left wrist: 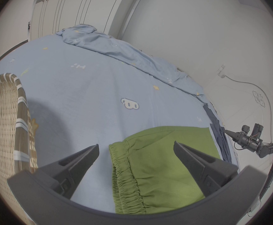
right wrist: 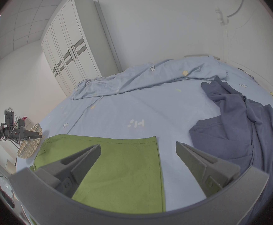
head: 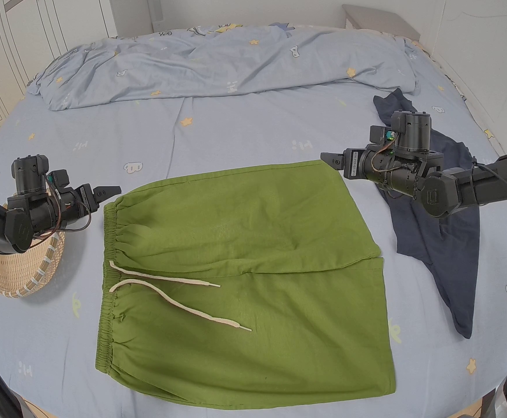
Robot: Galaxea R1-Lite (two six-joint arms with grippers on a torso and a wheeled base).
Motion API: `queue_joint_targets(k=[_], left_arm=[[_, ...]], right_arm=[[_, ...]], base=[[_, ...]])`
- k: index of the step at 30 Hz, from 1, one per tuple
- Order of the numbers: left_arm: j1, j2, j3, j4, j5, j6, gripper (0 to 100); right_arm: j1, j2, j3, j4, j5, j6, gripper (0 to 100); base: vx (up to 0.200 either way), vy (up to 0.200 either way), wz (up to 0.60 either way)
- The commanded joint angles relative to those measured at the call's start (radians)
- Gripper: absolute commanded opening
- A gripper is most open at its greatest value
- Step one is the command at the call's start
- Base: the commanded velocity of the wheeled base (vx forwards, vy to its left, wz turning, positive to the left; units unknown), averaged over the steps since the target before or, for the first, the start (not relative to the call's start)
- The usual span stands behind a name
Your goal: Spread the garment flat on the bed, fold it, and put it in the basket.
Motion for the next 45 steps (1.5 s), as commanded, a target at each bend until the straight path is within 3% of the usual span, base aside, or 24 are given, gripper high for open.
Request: queue_joint_targets(k=[1,5,8,9,11,14,18,22,26,29,34,45], left_arm=[[-0.020,-0.035,0.010,0.000,0.036,-0.001,100],[-0.049,-0.202,0.093,0.027,0.103,-0.010,100],[-0.051,-0.227,0.110,0.035,0.103,-0.010,100],[-0.051,-0.354,0.200,0.128,0.100,-0.011,100],[-0.045,-0.394,0.234,0.211,0.093,-0.016,100],[-0.036,-0.438,0.294,0.316,0.047,-0.068,100],[-0.023,-0.536,0.430,0.381,-0.101,-0.211,100],[0.027,-0.575,0.541,0.381,-0.179,-0.217,100],[0.066,-0.572,0.668,0.362,-0.219,-0.188,100],[0.115,-0.463,0.762,0.280,-0.220,-0.056,100],[0.167,-0.365,0.808,0.214,-0.225,0.061,100],[0.119,-0.346,0.800,0.214,-0.311,0.062,100]], right_arm=[[-0.009,-0.037,0.006,0.009,-0.002,0.006,100],[-0.012,-0.120,0.069,0.029,-0.041,0.032,100],[-0.012,-0.132,0.088,0.029,-0.048,0.044,100],[-0.012,-0.230,0.240,0.023,-0.048,0.141,100],[-0.010,-0.301,0.350,0.022,-0.040,0.197,100],[-0.001,-0.385,0.514,0.019,-0.006,0.234,100],[0.002,-0.477,0.737,-0.054,0.034,0.239,100],[0.002,-0.529,0.850,-0.121,0.048,0.242,100],[0.003,-0.594,0.933,-0.141,0.080,0.242,100],[-0.004,-0.611,0.967,-0.142,0.095,0.243,100],[-0.006,-0.606,0.973,-0.142,0.094,0.245,100],[-0.001,-0.608,0.985,-0.144,0.094,0.246,100]], base=[[0.000,0.000,0.00],[0.000,0.000,0.00],[0.000,0.000,0.00],[0.000,0.000,0.00],[0.000,0.000,0.00],[0.000,0.000,0.00],[0.000,0.000,0.00],[0.000,0.000,0.00],[0.000,0.000,0.00],[0.000,0.000,0.00],[0.000,0.000,0.00],[0.000,0.000,0.00]])
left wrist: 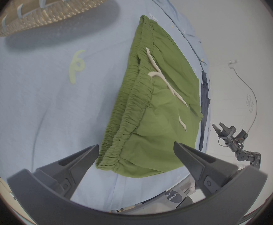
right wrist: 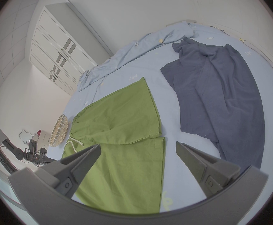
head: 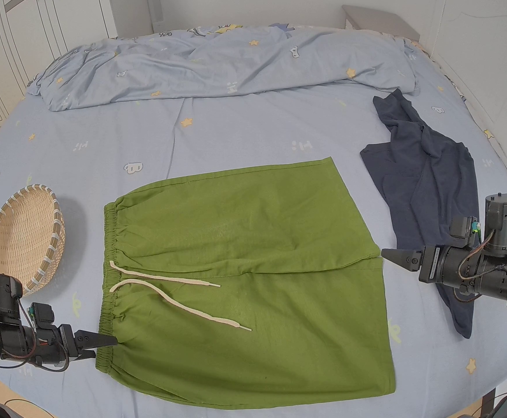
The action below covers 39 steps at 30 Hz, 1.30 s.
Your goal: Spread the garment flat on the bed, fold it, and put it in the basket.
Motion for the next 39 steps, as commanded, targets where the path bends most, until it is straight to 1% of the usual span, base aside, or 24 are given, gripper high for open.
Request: queue_joint_targets(k=[1,4,8,10,15,16,17,23,28,29,33,34,35,39], left_arm=[[-0.016,0.032,-0.001,0.000,-0.004,0.000,100],[-0.001,0.076,0.002,-0.005,-0.003,0.009,100],[0.024,0.075,0.006,-0.005,-0.003,0.009,100],[0.024,0.075,0.006,-0.005,-0.003,0.009,100],[-0.001,0.095,0.028,-0.002,-0.006,0.035,100],[-0.033,0.142,0.035,-0.008,-0.003,0.065,100],[-0.045,0.161,0.035,-0.009,0.000,0.077,100],[-0.045,0.185,0.038,-0.074,-0.004,0.080,100],[-0.047,0.188,0.031,-0.077,-0.004,0.078,100],[-0.045,0.188,0.031,-0.077,-0.004,0.078,0],[-0.039,0.188,0.029,-0.077,-0.004,0.080,0],[-0.017,0.187,0.034,-0.077,-0.004,0.083,0],[-0.016,0.187,0.035,-0.077,-0.004,0.083,0],[0.058,0.167,0.060,-0.078,-0.004,0.115,0]], right_arm=[[0.005,-0.009,0.009,-0.001,0.000,0.000,100],[0.007,-0.010,0.009,-0.001,0.000,0.000,100],[0.007,-0.009,0.011,0.001,0.000,0.000,100],[0.007,-0.009,0.011,0.001,0.000,0.000,100],[0.010,-0.009,0.014,0.001,0.000,0.000,100],[0.010,-0.007,0.014,0.001,0.000,0.000,100],[0.010,-0.007,0.014,-0.001,0.000,0.000,100],[0.009,-0.006,0.020,-0.001,0.000,0.000,100],[0.007,-0.004,0.020,-0.001,0.000,0.000,100],[0.007,-0.004,0.020,-0.001,0.000,0.000,100],[0.009,-0.004,0.020,-0.001,0.000,0.000,100],[0.009,-0.003,0.020,-0.001,0.000,0.000,100],[0.009,-0.003,0.020,-0.001,0.000,0.000,100],[0.007,-0.004,0.028,-0.001,-0.002,0.000,100]], base=[[0.000,0.000,0.00],[0.000,0.000,0.00],[0.000,0.000,0.00],[0.000,0.000,0.00],[0.000,0.000,0.00],[0.000,0.000,0.00],[0.000,0.000,0.00],[0.000,0.000,0.00],[0.000,0.000,0.00],[0.000,0.000,0.00],[0.000,0.000,0.00],[0.000,0.000,0.00],[0.000,0.000,0.00],[0.000,0.000,0.00]])
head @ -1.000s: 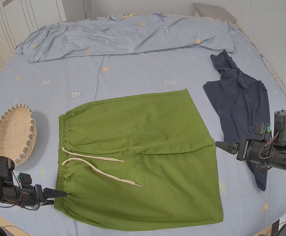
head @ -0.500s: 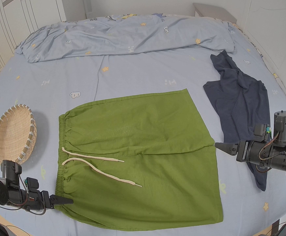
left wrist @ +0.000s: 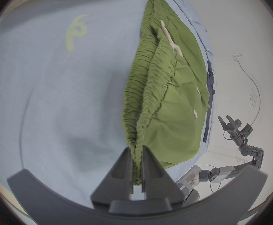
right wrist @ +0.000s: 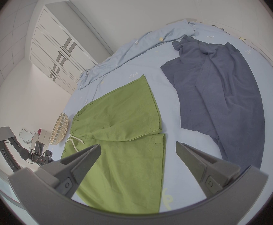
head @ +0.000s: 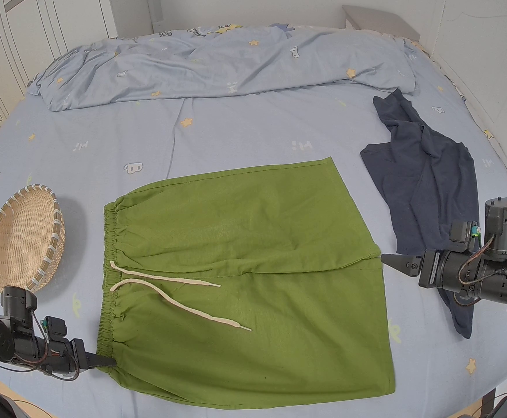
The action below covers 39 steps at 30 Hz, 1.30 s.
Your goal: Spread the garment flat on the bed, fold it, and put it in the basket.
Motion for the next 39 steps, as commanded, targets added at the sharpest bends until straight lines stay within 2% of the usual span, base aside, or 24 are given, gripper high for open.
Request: queue_joint_targets(k=[1,5,6,7,9,11,16,20,21,22,23,24,26,30,32,39], left_arm=[[0.075,-0.022,0.025,0.000,0.001,0.040,0],[0.142,-0.034,0.037,0.004,0.000,0.118,0],[0.177,-0.034,0.048,0.009,0.000,0.175,0],[0.177,-0.034,0.048,0.009,0.000,0.175,0],[0.207,-0.025,0.062,0.013,0.000,0.275,0],[0.208,-0.020,0.068,0.013,0.000,0.309,0],[0.208,-0.023,0.073,0.012,-0.002,0.310,0],[0.199,-0.022,0.076,0.012,-0.002,0.310,0],[0.196,-0.022,0.076,0.012,-0.002,0.310,0],[0.196,-0.022,0.076,0.012,-0.002,0.310,0],[0.196,-0.022,0.074,0.012,-0.002,0.310,0],[0.196,-0.022,0.074,0.012,-0.002,0.310,0],[0.196,-0.023,0.070,0.012,-0.002,0.309,0],[0.196,-0.028,0.071,0.012,-0.002,0.309,0],[0.194,-0.026,0.071,0.012,-0.002,0.309,0],[0.193,-0.028,0.070,0.010,-0.002,0.310,0]], right_arm=[[0.001,0.001,0.016,0.000,-0.001,0.000,100],[0.001,-0.008,0.069,0.001,0.008,-0.002,100],[-0.001,-0.008,0.102,0.001,0.050,-0.003,100],[-0.001,-0.008,0.102,0.001,0.050,-0.003,100],[-0.011,-0.008,0.156,0.015,0.149,-0.002,100],[-0.008,-0.008,0.208,0.010,0.171,-0.003,100],[0.025,0.002,0.331,0.001,0.209,-0.009,100],[0.027,0.004,0.362,0.015,0.304,-0.006,100],[0.027,0.006,0.377,0.013,0.346,-0.009,100],[0.027,0.006,0.377,0.013,0.346,-0.009,100],[0.028,0.019,0.392,0.012,0.392,-0.014,100],[0.028,0.024,0.394,0.012,0.398,-0.014,100],[0.032,0.082,0.398,0.009,0.464,-0.020,100],[0.039,0.156,0.400,0.004,0.476,-0.063,100],[0.030,0.194,0.402,0.004,0.482,-0.120,100],[0.038,0.280,0.388,0.000,0.485,-0.146,100]], base=[[0.000,0.000,0.00],[0.000,0.000,0.00],[0.000,0.000,0.00],[0.000,0.000,0.00],[0.000,0.000,0.00],[0.000,0.000,0.00],[0.000,0.000,0.00],[0.000,0.000,0.00],[0.000,0.000,0.00],[0.000,0.000,0.00],[0.000,0.000,0.00],[0.000,0.000,0.00],[0.000,0.000,0.00],[0.000,0.000,0.00],[0.000,0.000,0.00],[0.000,0.000,0.00]])
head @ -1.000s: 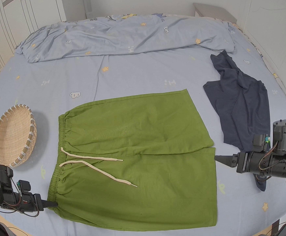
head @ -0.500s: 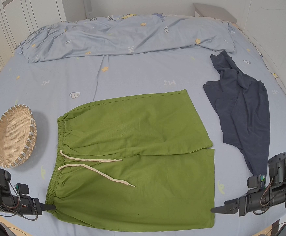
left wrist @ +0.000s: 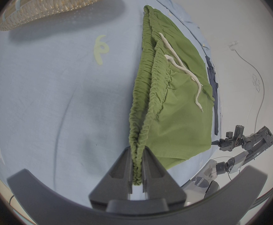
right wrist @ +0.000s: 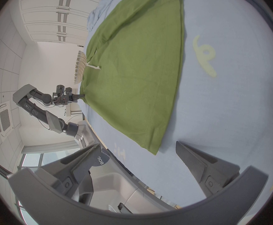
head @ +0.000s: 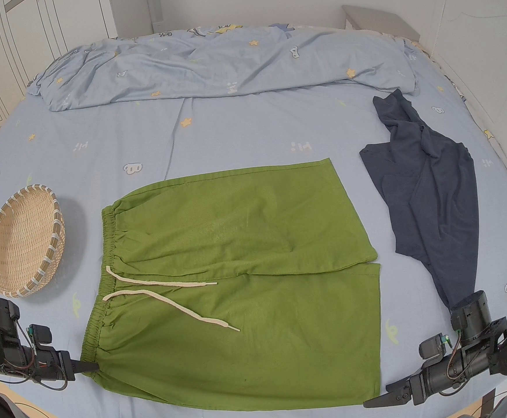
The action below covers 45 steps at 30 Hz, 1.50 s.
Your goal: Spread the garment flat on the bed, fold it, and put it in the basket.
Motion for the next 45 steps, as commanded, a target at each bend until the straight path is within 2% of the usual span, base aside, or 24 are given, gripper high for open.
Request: queue_joint_targets(k=[1,8,29,30,45], left_arm=[[-0.001,-0.002,0.001,-0.001,0.000,0.001,0],[-0.002,-0.004,0.001,-0.001,0.000,0.001,0],[-0.002,-0.007,0.002,0.001,0.000,0.001,0],[-0.002,-0.007,0.002,0.001,0.000,0.001,0],[0.012,0.001,-0.005,-0.001,0.000,0.000,0]], right_arm=[[0.004,0.092,-0.012,-0.001,0.004,-0.017,100],[0.007,0.121,-0.049,0.002,0.093,-0.037,100],[0.076,0.167,-0.092,0.002,0.096,-0.028,100],[0.076,0.167,-0.090,0.002,0.096,-0.026,0],[-0.005,0.157,-0.033,0.002,0.073,-0.037,0]], base=[[0.000,0.000,0.00],[0.000,0.000,0.00],[0.000,0.000,0.00],[0.000,0.000,0.00],[0.000,0.000,0.00]])
